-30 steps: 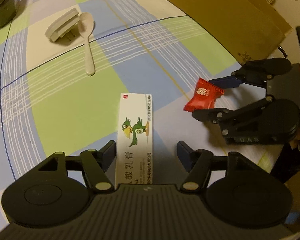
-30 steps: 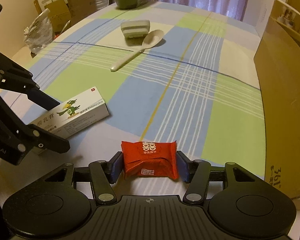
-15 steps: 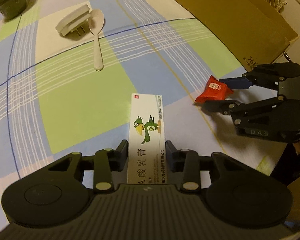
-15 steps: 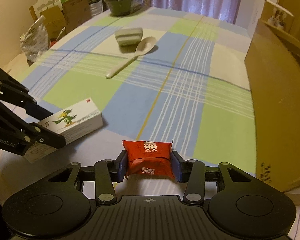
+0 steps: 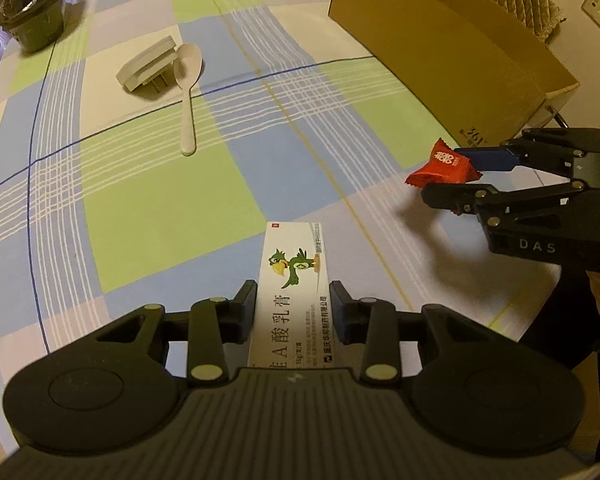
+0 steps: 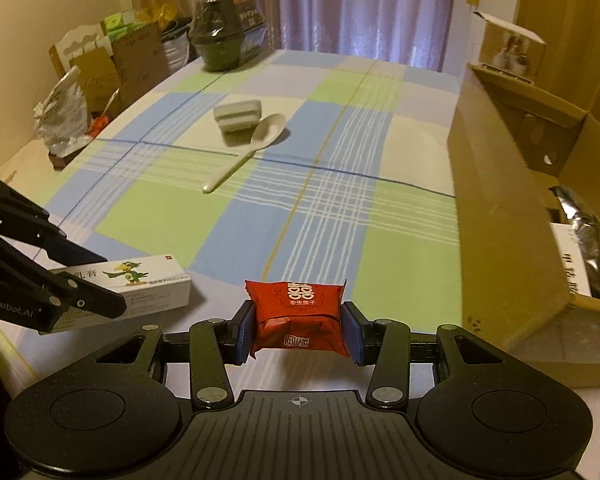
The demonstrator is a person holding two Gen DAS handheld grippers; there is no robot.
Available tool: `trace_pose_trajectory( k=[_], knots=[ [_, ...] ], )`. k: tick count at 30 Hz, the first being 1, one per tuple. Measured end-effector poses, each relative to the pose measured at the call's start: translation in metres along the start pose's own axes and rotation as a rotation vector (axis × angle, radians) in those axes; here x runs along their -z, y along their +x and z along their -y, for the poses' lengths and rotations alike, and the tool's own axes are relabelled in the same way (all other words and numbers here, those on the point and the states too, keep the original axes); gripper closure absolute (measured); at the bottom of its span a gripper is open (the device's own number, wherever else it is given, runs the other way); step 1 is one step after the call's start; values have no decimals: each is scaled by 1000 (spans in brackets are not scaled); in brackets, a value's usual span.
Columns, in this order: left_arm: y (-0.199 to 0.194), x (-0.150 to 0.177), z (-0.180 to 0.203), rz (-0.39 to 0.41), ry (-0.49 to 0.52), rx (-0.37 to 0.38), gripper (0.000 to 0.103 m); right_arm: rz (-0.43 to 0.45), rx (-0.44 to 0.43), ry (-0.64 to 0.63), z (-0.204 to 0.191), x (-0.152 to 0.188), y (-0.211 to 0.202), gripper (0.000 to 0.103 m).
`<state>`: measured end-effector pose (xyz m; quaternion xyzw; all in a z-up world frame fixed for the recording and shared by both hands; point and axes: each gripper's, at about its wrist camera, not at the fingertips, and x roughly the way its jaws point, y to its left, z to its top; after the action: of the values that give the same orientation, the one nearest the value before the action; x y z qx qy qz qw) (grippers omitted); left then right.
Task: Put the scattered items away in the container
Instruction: 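Carry the candy packet and ointment box into the cardboard box and release them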
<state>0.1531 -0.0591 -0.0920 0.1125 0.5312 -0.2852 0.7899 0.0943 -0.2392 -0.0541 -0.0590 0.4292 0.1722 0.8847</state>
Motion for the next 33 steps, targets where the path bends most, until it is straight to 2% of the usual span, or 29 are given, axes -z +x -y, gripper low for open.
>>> trace_pose_trajectory(
  k=[10, 19, 25, 33],
  knots=[
    [-20, -9, 11, 47, -7, 3, 70, 56, 15, 23, 8, -7, -27, 56],
    [-41, -44, 39, 118, 27, 19, 70, 155, 68, 44, 31, -25, -65, 56],
    [-51, -81, 78, 182, 63, 49, 70, 219, 139, 78, 67, -36, -95, 56],
    [-44, -131, 144, 252, 64, 132, 70, 240, 235, 118, 125, -35, -119, 55]
  ],
)
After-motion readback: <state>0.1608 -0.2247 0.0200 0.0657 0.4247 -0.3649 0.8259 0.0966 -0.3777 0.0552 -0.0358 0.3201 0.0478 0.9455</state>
